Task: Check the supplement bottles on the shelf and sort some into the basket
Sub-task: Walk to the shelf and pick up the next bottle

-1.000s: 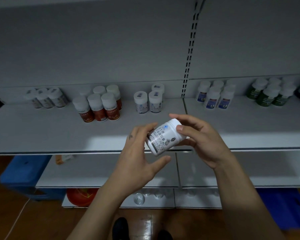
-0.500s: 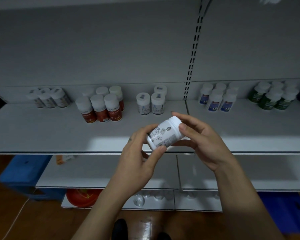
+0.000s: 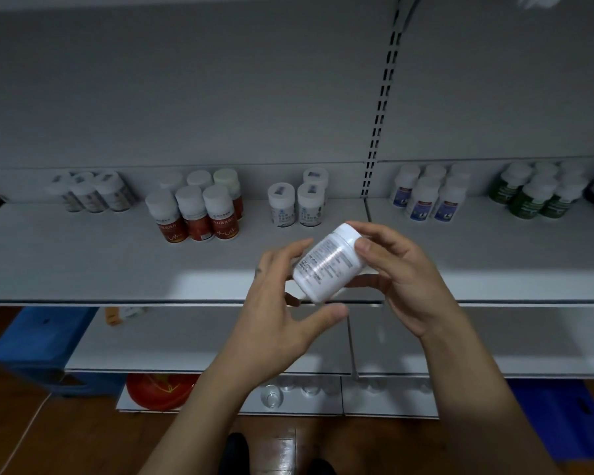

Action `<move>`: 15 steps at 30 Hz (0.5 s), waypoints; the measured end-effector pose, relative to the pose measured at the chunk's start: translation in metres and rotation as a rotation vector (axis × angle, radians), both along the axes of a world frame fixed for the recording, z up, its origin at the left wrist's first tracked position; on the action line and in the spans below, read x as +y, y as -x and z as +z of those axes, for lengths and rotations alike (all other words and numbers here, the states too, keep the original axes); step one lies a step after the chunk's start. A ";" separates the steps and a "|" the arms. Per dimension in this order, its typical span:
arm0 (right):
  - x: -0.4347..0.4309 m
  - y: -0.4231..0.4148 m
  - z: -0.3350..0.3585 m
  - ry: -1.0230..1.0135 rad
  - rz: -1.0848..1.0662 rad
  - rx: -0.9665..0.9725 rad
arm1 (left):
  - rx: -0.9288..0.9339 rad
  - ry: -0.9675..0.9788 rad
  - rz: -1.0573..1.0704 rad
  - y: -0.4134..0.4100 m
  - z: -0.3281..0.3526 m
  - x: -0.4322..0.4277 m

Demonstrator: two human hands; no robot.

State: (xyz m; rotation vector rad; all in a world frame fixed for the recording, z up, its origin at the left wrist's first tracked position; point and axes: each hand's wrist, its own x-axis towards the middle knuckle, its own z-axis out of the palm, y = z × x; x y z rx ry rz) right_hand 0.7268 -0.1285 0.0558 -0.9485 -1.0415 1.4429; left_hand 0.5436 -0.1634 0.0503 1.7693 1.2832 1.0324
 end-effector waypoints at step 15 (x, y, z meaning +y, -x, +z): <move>-0.002 0.001 0.002 0.032 0.072 0.014 | -0.131 0.115 0.101 -0.003 -0.001 0.001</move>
